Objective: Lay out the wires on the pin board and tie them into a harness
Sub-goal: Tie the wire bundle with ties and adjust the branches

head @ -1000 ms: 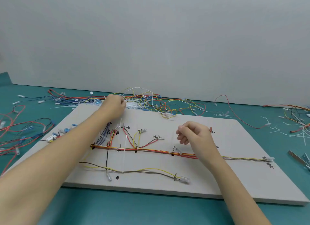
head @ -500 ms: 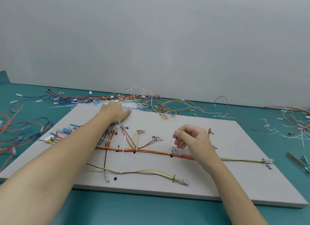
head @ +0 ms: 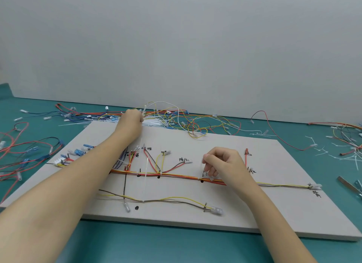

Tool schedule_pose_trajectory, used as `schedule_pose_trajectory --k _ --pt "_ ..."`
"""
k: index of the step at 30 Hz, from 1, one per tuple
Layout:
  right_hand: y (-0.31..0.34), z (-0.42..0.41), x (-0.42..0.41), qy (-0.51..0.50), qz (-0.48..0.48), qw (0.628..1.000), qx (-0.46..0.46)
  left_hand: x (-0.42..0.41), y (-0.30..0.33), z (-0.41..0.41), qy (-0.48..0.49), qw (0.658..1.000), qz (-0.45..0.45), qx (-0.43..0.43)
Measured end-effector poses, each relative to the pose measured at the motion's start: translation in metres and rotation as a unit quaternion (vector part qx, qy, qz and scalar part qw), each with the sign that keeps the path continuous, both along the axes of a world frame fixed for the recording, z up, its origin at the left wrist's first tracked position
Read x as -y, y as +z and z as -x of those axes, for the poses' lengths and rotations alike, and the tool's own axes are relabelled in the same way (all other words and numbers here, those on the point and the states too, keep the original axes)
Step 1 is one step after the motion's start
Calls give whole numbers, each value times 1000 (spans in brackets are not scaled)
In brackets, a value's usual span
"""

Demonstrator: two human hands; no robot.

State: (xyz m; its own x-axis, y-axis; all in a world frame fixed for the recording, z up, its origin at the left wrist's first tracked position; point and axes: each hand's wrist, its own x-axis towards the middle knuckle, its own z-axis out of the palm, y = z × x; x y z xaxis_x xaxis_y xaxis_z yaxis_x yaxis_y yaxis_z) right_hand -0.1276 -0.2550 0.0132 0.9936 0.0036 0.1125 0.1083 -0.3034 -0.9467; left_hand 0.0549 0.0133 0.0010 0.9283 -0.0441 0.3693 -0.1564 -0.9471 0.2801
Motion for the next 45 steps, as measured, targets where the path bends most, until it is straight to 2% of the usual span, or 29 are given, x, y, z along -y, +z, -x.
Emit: schedule_pose_trajectory --k 12,21,26,30,33,40,43,44,45 --pt "-1 1 0 6 17 1000 -12 4 5 -1 28 989 102 104" --pt "-3 1 -1 1 35 999 -13 4 3 -2 -11 987 150 63" --pt "-5 0 1 -7 23 1000 -10 11 14 -6 -33 978 178 102" --pt "-4 -3 2 -46 21 998 35 20 30 -3 -45 965 221 134" --pt "0 -2 5 -72 -18 993 88 33 47 8 -75 949 282 117" --pt "6 0 7 -90 -110 985 95 66 77 70 -202 872 445 -1" --pt "11 1 9 -104 -193 971 92 80 81 104 -253 774 571 -105" --pt "12 2 9 -106 -215 966 94 84 81 115 -260 747 595 -142" --pt "14 2 8 -105 -233 962 95 88 78 124 -265 735 600 -170"
